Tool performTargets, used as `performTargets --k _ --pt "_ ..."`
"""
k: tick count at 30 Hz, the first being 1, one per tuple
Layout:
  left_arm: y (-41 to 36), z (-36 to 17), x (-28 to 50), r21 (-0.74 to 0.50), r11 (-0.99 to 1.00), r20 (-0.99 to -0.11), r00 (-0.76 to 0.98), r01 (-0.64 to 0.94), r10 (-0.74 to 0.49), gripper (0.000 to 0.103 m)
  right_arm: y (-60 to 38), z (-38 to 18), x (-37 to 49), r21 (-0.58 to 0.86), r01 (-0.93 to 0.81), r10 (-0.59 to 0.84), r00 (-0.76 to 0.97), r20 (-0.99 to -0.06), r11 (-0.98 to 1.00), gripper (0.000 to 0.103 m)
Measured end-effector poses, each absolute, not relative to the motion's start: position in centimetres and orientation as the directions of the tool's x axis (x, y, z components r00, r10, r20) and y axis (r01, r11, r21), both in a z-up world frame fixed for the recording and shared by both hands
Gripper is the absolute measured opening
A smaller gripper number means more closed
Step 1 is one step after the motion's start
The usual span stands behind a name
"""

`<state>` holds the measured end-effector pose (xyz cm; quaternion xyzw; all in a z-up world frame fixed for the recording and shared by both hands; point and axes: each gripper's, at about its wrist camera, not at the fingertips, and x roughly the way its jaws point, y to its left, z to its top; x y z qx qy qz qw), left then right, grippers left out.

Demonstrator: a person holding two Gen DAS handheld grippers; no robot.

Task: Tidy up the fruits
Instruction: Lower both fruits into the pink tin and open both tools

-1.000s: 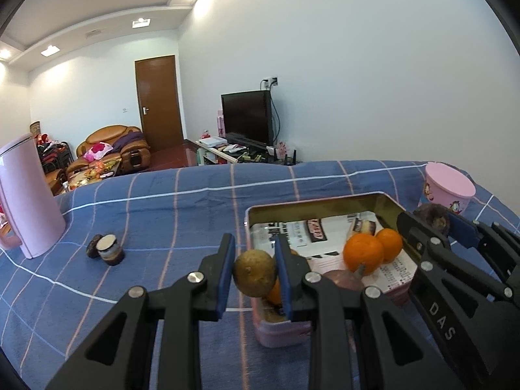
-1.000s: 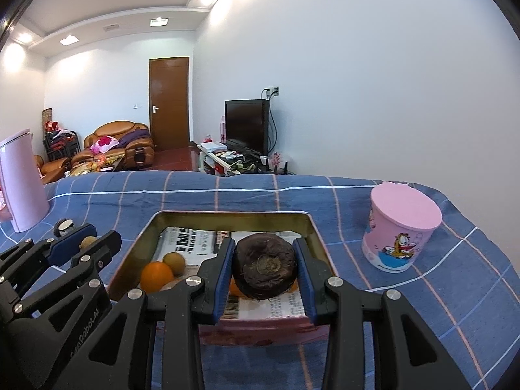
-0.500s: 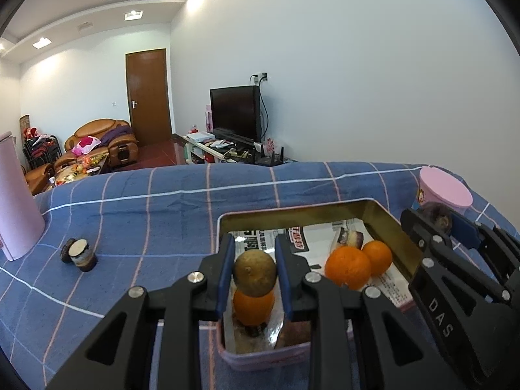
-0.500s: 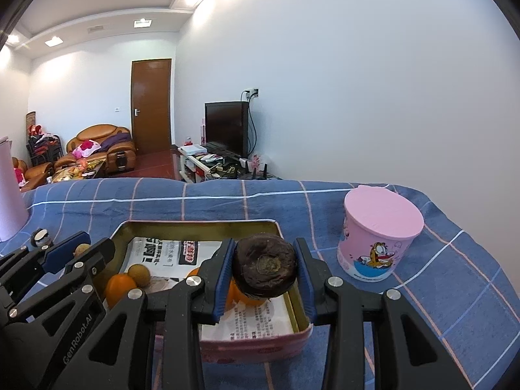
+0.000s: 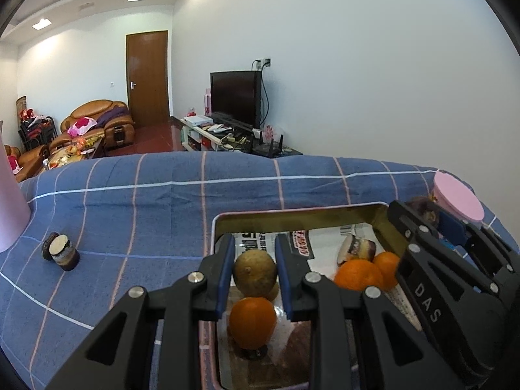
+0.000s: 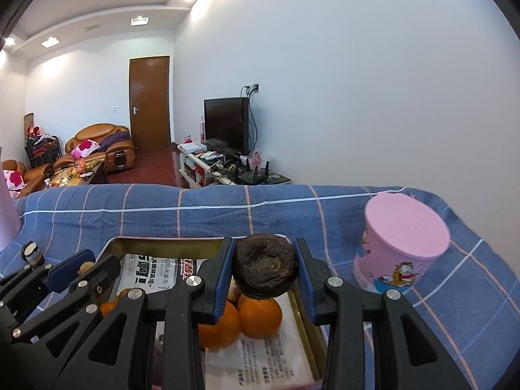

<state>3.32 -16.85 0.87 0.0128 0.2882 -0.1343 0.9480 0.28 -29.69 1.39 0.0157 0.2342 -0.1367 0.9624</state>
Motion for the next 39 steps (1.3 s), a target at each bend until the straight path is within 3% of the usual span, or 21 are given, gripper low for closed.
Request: performTargets --k 12,20,23,24,26,28,30,39 --pt "-16.9 0.1 4.6 -0.072 0.961 -0.599 0.759 0.267 -0.256 0.027 -29.6 0.2 2.9 0.065 0.124 -0.069 0.834 -0.547 0.990 0.040" --pt "-16.4 0.2 4.4 -0.086 0.960 -0.594 0.759 0.268 -0.265 0.027 -30.6 0.1 2.2 0.157 0.112 -0.013 0.852 -0.523 0.981 0.055" --pt "-16.5 0.5 3.8 -0.062 0.960 -0.573 0.778 0.273 -0.258 0.029 -30.9 0.4 0.9 0.196 0.120 -0.014 0.881 -0.473 0.973 0.067" --pt "-16.7 0.5 3.5 -0.052 0.960 -0.565 0.784 0.276 -0.256 0.033 -30.8 0.6 0.5 0.191 0.132 -0.032 0.891 -0.454 0.973 0.069" --pt "-16.9 0.7 3.1 -0.034 0.961 -0.554 0.795 0.274 -0.246 0.051 -30.6 1.0 -0.3 0.163 0.162 -0.080 0.903 -0.422 0.973 0.070" --pt "-16.8 0.9 2.7 -0.022 0.969 -0.536 0.815 0.247 -0.220 0.087 -30.5 1.3 -0.8 0.133 0.199 -0.131 0.906 -0.402 0.971 0.071" --pt "-16.4 1.2 2.2 -0.032 0.971 -0.510 0.831 0.237 -0.220 0.100 -30.6 1.5 -1.2 0.121 0.233 -0.169 0.905 -0.391 0.965 0.072" --pt "-16.1 1.8 0.8 -0.015 0.973 -0.459 0.863 0.229 -0.210 0.103 -31.3 2.1 -2.5 0.122 0.308 -0.250 0.904 -0.345 0.943 0.072"
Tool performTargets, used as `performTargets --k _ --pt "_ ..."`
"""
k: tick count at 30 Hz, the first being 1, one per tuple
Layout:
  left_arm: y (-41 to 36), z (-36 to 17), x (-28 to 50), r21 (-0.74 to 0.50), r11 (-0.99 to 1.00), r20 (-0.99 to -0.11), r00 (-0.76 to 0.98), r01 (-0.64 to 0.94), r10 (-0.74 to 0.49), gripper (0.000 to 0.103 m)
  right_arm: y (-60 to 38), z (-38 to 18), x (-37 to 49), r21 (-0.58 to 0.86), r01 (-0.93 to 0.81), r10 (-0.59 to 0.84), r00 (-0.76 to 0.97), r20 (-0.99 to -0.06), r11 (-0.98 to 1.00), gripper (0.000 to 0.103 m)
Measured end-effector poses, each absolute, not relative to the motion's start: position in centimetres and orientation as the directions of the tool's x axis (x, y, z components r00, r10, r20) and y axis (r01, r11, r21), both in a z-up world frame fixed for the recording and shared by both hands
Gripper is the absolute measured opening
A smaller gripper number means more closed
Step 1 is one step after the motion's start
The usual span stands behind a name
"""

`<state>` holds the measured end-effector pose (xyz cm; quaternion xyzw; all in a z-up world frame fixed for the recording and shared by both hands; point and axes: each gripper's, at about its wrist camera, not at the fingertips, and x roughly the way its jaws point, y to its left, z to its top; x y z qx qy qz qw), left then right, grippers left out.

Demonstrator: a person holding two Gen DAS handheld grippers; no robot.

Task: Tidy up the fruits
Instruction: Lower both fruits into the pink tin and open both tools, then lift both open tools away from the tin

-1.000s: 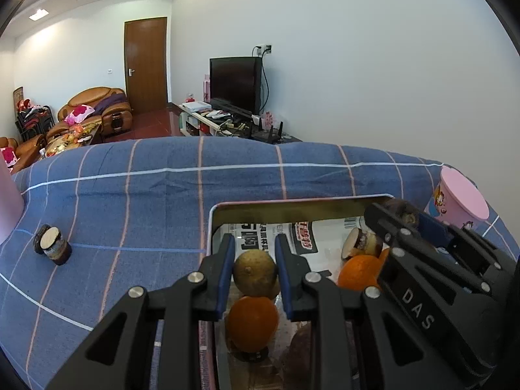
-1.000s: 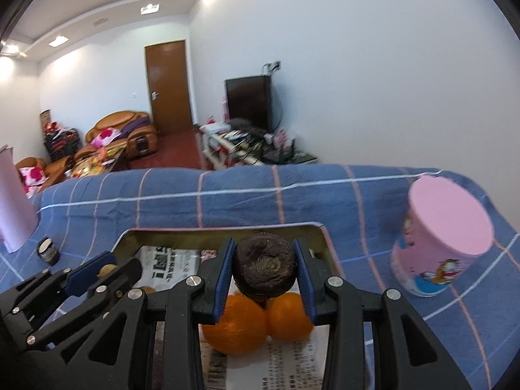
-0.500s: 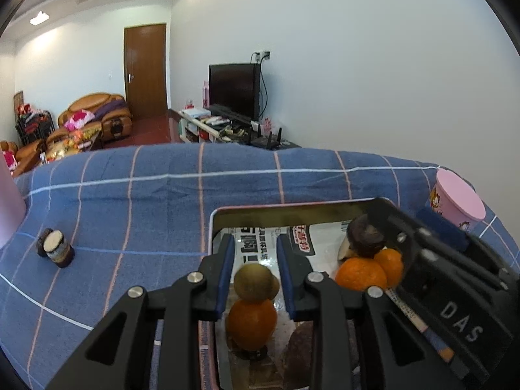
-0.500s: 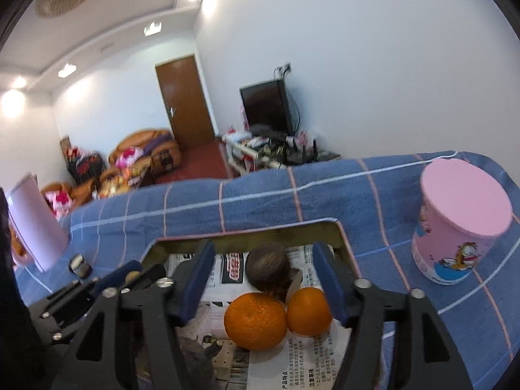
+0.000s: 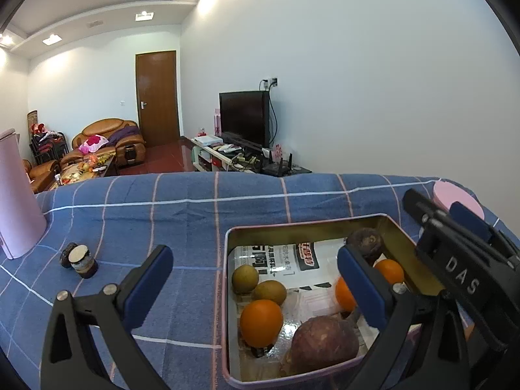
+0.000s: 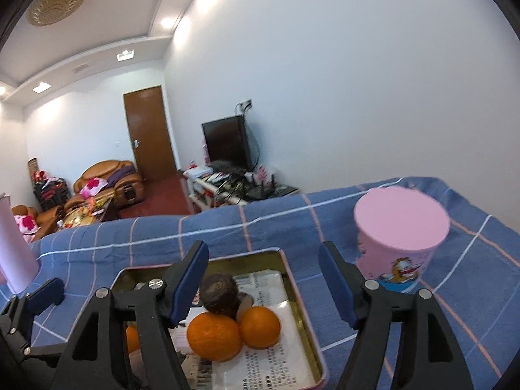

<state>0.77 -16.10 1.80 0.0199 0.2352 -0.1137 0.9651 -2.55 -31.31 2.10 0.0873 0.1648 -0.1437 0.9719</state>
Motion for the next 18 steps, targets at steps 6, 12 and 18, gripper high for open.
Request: performTargets --k 6,12,18 --pt "-15.4 2.0 0.4 -0.028 0.978 -0.439 0.876 0.206 -0.198 0.103 -30.8 2.6 -3.1 0.085 0.321 -0.285 0.914 -0.289 0.943 0.072" --pt "-15.0 2.1 -0.5 0.001 0.982 -0.425 0.889 0.191 -0.172 0.103 -30.3 2.7 -3.3 0.062 0.313 -0.284 0.916 -0.283 0.948 0.072" --pt "-14.1 2.1 -1.5 0.018 0.982 -0.422 0.892 0.188 -0.163 0.103 -29.6 2.6 -3.8 0.047 0.317 -0.291 0.912 -0.289 0.947 0.072"
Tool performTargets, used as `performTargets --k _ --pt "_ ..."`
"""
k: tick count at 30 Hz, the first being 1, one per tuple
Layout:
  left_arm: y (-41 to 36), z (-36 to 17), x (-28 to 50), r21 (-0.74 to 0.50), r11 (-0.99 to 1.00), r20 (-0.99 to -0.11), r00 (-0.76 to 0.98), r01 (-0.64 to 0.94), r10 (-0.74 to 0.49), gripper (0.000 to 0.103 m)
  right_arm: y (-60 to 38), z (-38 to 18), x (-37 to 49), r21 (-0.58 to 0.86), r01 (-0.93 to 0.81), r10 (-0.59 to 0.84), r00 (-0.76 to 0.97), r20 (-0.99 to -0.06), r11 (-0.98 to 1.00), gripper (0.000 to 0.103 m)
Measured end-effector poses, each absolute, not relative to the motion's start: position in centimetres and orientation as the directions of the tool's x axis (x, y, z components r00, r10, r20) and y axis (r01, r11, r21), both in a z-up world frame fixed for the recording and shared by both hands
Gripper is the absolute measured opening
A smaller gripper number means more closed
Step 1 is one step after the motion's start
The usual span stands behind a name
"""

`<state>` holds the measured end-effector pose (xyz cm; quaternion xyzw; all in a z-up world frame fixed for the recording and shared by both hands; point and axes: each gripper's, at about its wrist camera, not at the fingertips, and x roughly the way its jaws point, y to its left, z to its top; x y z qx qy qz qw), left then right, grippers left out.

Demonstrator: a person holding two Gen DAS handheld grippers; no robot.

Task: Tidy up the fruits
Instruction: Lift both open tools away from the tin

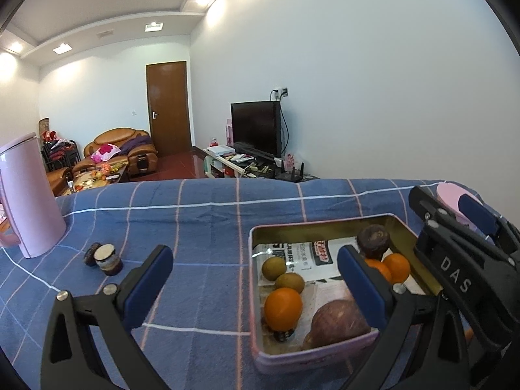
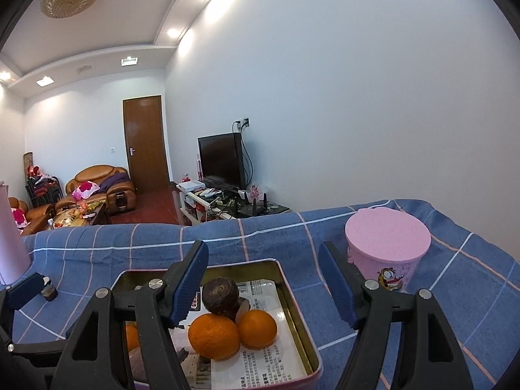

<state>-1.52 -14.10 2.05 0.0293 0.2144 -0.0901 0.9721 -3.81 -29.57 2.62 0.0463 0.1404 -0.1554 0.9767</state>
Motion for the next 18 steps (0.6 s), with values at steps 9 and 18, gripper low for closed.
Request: performTargets --k 9,18 --pt "-12.5 2.3 -2.9 0.033 0.980 -0.410 0.897 0.194 -0.163 0.103 -27.9 2.4 -5.2 0.054 0.327 -0.296 0.906 -0.302 0.944 0.072" --pt "-9.0 2.3 -3.3 0.020 0.985 -0.406 0.902 0.170 -0.148 0.103 -26.0 2.1 -5.5 0.067 0.332 -0.294 0.899 -0.325 0.941 0.072"
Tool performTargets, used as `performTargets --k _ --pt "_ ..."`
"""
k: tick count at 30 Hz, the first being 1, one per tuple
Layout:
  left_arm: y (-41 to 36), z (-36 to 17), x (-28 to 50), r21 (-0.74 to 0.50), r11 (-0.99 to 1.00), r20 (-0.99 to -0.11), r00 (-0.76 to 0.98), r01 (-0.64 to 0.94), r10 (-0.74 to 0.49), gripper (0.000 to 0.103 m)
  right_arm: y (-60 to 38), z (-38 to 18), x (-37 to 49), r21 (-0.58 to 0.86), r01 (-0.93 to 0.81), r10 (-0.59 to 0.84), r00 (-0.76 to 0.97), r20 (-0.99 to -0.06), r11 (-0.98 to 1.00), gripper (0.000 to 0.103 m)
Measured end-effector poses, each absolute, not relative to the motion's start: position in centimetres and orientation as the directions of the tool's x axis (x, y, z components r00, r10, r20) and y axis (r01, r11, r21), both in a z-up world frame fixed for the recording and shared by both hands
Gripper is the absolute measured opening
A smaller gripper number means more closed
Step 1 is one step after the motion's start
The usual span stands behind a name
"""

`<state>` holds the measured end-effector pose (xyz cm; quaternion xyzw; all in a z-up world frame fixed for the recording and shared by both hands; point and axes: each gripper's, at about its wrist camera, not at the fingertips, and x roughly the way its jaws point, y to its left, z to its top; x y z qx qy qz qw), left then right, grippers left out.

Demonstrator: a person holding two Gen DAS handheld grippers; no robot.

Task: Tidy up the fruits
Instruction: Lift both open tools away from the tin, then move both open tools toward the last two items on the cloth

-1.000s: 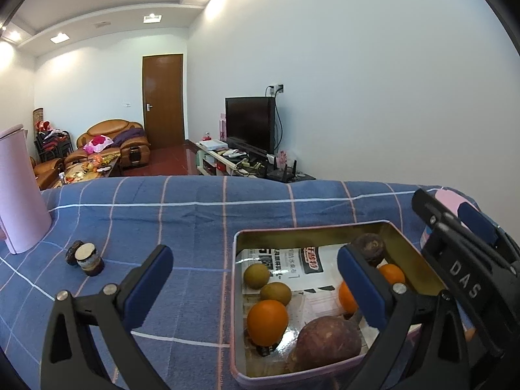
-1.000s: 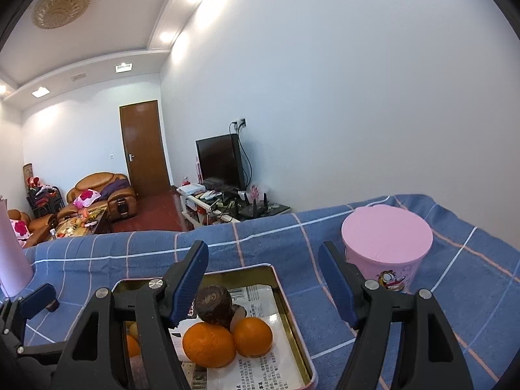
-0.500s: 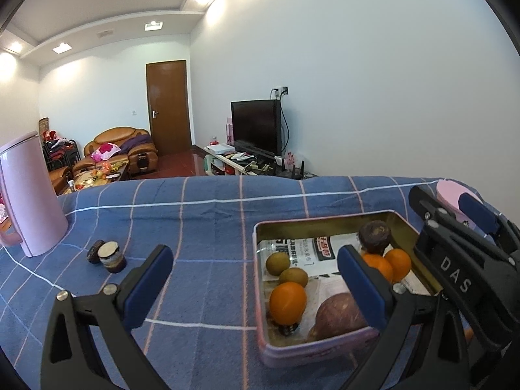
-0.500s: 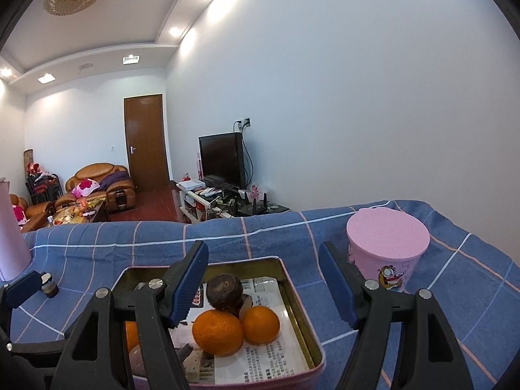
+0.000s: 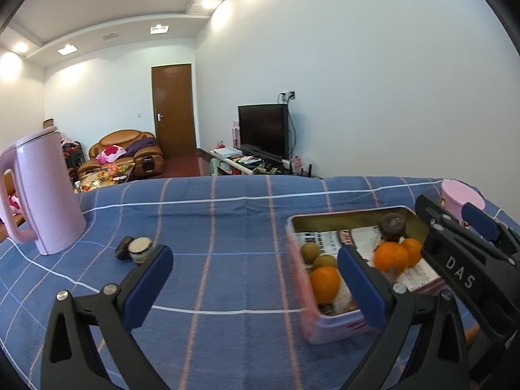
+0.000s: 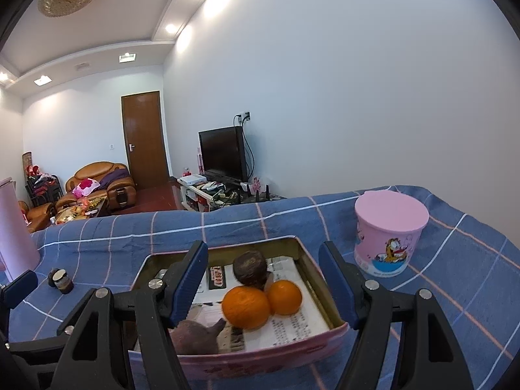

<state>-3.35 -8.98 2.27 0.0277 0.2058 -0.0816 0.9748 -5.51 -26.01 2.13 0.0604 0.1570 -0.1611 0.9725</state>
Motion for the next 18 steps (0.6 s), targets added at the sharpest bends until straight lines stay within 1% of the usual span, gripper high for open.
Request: performTargets --k 12,18 --pt "-3.0 2.1 -1.2 0.069 0.995 -0.411 0.911 0.066 -0.032 0.103 -21.5 2.0 -4.1 0.089 0.279 -0.233 0.908 -0.348 0.956 0.072" --pt "-0.3 2.0 0.2 0.094 0.995 -0.414 0.910 0.026 0.015 0.103 -18.2 2.0 -2.7 0.080 0.226 -0.184 0.917 -0.353 0.971 0.072"
